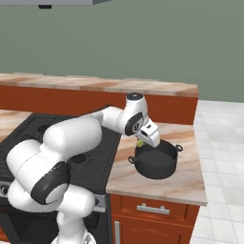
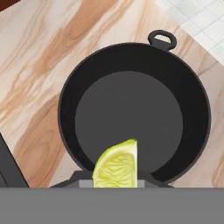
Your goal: Turn on the sink faucet. Then move the lemon wedge from the counter to the sink. Turn off the sink. Move the vegetable from the sink to the pot next to the stove. Finally move the pot to the front left burner.
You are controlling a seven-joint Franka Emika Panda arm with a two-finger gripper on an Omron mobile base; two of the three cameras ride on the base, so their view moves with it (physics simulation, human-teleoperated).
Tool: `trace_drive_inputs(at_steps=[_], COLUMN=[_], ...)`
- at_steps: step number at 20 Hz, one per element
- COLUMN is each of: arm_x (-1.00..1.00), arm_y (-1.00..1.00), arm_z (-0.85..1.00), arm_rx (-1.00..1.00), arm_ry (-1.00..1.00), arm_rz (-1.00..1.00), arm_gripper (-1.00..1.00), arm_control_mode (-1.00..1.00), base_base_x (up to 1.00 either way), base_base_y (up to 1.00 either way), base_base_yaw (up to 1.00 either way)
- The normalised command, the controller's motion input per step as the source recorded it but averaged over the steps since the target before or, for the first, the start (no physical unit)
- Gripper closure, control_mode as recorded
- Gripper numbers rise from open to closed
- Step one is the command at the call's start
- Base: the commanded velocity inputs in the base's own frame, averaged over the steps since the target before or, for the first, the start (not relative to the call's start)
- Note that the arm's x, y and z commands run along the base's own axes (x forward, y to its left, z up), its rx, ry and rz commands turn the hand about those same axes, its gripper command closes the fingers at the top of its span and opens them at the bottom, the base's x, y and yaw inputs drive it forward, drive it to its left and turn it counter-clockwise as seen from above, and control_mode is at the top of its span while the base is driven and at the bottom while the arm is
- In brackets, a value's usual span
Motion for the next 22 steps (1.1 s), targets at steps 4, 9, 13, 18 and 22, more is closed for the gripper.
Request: trace_drive_inputs(at_steps=[4, 9, 13, 18, 22], arm_x=[0.06, 0.1, 0.19, 0.26, 0.1], arm_y=[-0.31, -0.16, -0.13, -0.11, -0.18], arm_z=[-0.37, -0.43, -0.26, -0.16, -0.18], arm_rx=[0.0, 0.0, 0.0, 0.0, 0.0], arm_ry=[0.0, 0.0, 0.0, 0.01, 0.0], arm_rz=[0.0, 0.0, 0.0, 0.0, 0.0], arm_gripper=[1.0, 1.0, 1.0, 1.0, 1.0], arm_control_mode=[-1.0, -1.0, -1.0, -1.0, -1.0], base_base_x=[0.0, 0.0, 0.0, 0.0, 0.0], base_base_y=[0.0, 0.0, 0.0, 0.0, 0.0], base_base_yaw=[0.0, 0.0, 0.0, 0.0, 0.0])
